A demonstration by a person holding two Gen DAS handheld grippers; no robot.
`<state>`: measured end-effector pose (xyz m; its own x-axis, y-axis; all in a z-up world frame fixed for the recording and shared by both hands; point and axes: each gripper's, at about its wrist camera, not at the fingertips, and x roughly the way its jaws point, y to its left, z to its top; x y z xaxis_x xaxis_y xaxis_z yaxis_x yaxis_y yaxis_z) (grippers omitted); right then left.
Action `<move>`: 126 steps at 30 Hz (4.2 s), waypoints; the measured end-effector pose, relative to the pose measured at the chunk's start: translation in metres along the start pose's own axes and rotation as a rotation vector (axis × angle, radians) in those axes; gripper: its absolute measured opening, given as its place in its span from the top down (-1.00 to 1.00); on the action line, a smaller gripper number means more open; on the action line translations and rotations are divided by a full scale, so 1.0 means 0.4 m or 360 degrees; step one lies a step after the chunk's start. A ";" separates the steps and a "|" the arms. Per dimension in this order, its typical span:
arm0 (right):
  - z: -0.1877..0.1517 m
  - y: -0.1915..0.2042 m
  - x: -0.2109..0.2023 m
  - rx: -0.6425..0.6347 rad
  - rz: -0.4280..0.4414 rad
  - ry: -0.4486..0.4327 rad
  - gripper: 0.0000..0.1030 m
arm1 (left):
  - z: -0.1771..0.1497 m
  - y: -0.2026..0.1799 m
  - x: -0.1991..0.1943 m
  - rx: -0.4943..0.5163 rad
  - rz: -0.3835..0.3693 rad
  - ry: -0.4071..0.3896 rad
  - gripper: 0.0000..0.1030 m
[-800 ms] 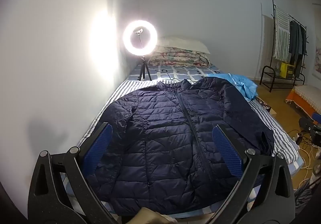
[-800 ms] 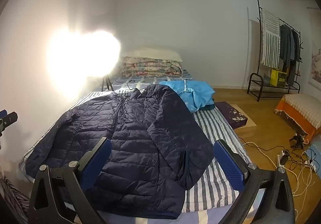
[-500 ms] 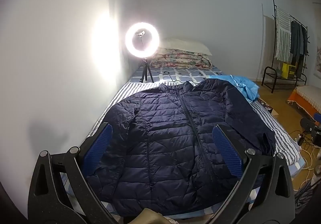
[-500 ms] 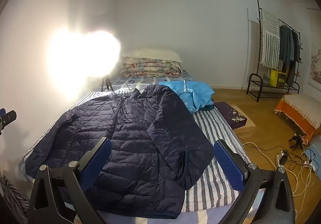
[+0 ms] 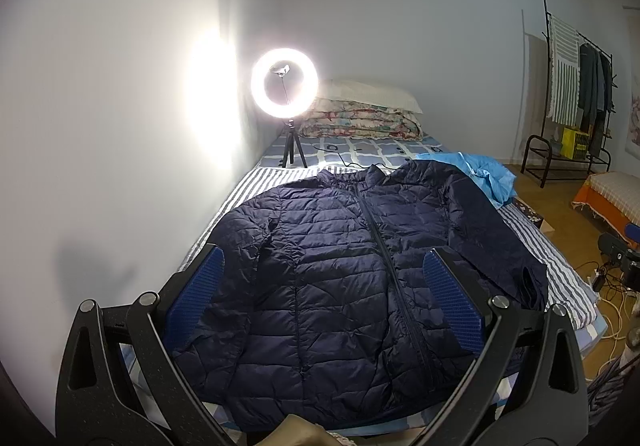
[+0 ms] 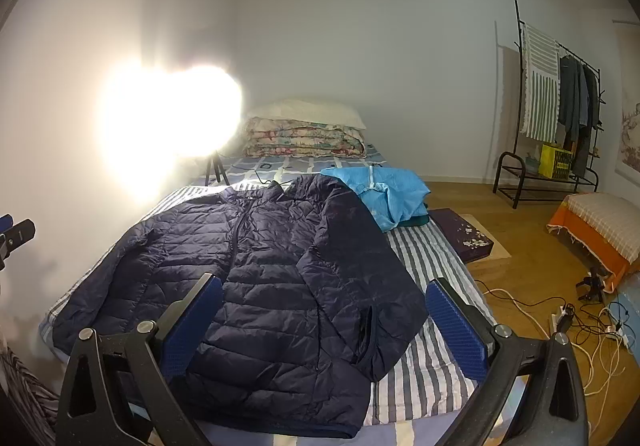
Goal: Fold large clothes
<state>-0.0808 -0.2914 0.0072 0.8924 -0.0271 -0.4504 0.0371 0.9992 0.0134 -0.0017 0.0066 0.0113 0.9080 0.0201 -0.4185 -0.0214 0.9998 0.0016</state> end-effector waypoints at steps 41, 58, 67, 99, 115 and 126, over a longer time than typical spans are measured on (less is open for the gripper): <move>0.002 -0.008 -0.003 0.0034 -0.0099 0.0012 -0.99 | 0.006 -0.005 -0.012 0.0002 -0.0001 -0.0015 -0.98; 0.008 -0.019 -0.010 0.0068 -0.0162 0.0009 -0.99 | -0.014 -0.010 -0.002 -0.0015 0.0003 0.0009 -0.98; 0.010 -0.013 0.001 0.0056 -0.0154 0.0013 -0.99 | -0.023 0.018 0.032 -0.0037 0.0045 0.0044 -0.98; 0.061 0.260 0.281 -0.0294 0.0594 0.0142 -0.76 | -0.419 0.495 0.266 -0.0842 0.0369 0.0809 -0.19; 0.060 0.225 0.290 -0.0251 0.0543 0.0169 -0.76 | -0.480 0.517 0.376 -0.0904 0.0390 0.0899 0.93; 0.053 0.242 0.298 -0.0275 0.0539 0.0185 -0.75 | -0.322 0.489 0.320 -0.0727 0.0296 0.0607 1.00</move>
<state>0.0385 -0.1984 -0.0263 0.7839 0.2982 -0.5446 -0.3357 0.9414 0.0323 0.0565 0.2037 -0.1589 0.6604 0.1051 -0.7435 -0.4181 0.8739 -0.2478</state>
